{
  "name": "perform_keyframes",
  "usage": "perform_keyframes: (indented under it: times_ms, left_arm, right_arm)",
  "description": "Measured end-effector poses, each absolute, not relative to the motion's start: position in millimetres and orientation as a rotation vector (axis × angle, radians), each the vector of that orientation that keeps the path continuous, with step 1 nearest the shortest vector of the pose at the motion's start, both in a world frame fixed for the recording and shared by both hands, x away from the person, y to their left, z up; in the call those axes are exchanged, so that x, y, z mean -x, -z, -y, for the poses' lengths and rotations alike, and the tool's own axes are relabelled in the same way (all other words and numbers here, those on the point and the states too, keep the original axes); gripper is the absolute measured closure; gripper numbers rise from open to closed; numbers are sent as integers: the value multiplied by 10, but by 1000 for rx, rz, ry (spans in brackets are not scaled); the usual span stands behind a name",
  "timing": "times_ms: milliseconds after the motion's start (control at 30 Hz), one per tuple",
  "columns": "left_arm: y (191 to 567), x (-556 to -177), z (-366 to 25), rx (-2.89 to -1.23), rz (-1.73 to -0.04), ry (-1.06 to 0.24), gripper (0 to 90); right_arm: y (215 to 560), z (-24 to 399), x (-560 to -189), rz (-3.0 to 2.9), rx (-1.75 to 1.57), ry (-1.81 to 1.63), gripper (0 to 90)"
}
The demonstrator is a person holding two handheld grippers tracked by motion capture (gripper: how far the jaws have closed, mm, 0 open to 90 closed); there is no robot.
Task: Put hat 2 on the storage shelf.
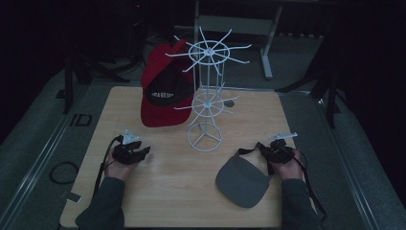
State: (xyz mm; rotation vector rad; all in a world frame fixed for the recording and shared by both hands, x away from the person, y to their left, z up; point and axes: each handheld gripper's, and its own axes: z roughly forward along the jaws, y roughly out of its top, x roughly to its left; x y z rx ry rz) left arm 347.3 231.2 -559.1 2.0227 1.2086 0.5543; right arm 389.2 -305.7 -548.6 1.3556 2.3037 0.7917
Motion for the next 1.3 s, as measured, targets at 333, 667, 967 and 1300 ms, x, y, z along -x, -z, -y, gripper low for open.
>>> perform_keyframes:
  times_ms: [333, 667, 967, 1300]
  left_arm:
    - [5596, -3471, -2298, -2032, -1209, -563, 534]
    - [5601, -3473, -2293, -2037, -1210, -564, 534]
    - [5600, -3473, -2291, -2039, -1209, -568, 534]
    - [5601, -3471, -2282, -2039, -1210, -571, 534]
  right_arm:
    - [5452, 2939, -3965, -2322, -1387, -736, 788]
    - [5436, 2880, -4068, -2329, -1402, -705, 757]
    - [5430, 2827, -4117, -2352, -1350, -675, 871]
    - [5366, 2747, -4005, -2271, -1266, -754, 877]
